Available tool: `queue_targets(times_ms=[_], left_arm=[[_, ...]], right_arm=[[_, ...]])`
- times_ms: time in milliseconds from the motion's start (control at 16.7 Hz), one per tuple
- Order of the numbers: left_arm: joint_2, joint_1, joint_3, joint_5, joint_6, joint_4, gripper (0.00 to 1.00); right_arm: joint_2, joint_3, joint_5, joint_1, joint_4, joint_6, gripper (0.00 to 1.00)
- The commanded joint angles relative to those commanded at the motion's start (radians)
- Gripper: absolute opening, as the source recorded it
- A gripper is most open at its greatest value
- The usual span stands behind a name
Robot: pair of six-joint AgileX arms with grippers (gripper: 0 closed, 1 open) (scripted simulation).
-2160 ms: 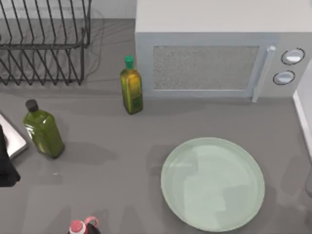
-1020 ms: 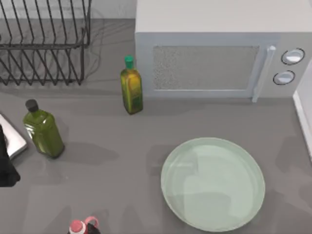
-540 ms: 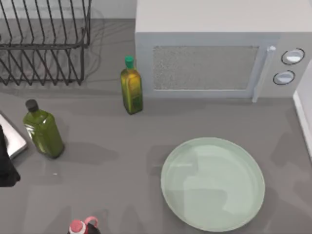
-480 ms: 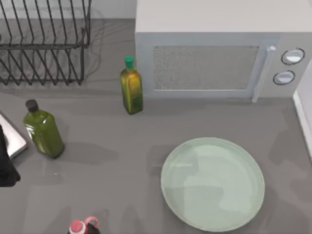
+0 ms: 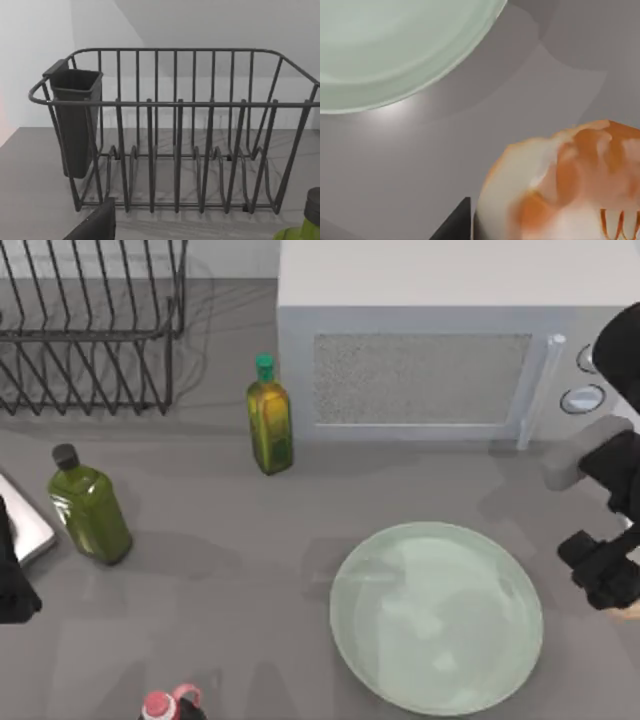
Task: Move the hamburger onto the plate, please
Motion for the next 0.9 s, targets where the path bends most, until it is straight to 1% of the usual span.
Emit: queue_targets(times_ms=[300, 480, 660, 780, 900], left_arm=[[0.0, 0.0, 0.0, 0.0, 0.0, 0.0, 1.0], [0.0, 0.0, 0.0, 0.0, 0.0, 0.0, 1.0], [0.0, 0.0, 0.0, 0.0, 0.0, 0.0, 1.0], [0.0, 0.0, 0.0, 0.0, 0.0, 0.0, 1.0], [0.0, 0.0, 0.0, 0.0, 0.0, 0.0, 1.0]], right_arm=[[0.161, 0.129, 0.0, 0.187, 0.019, 0.523, 0.0], [0.225, 0.192, 0.002, 0.279, 0.043, 0.756, 0.0], [0.259, 0.234, 0.007, 0.342, 0.069, 0.897, 0.0], [0.267, 0.246, 0.008, 0.361, 0.079, 0.939, 0.0], [0.268, 0.248, 0.009, 0.364, 0.08, 0.944, 0.0]])
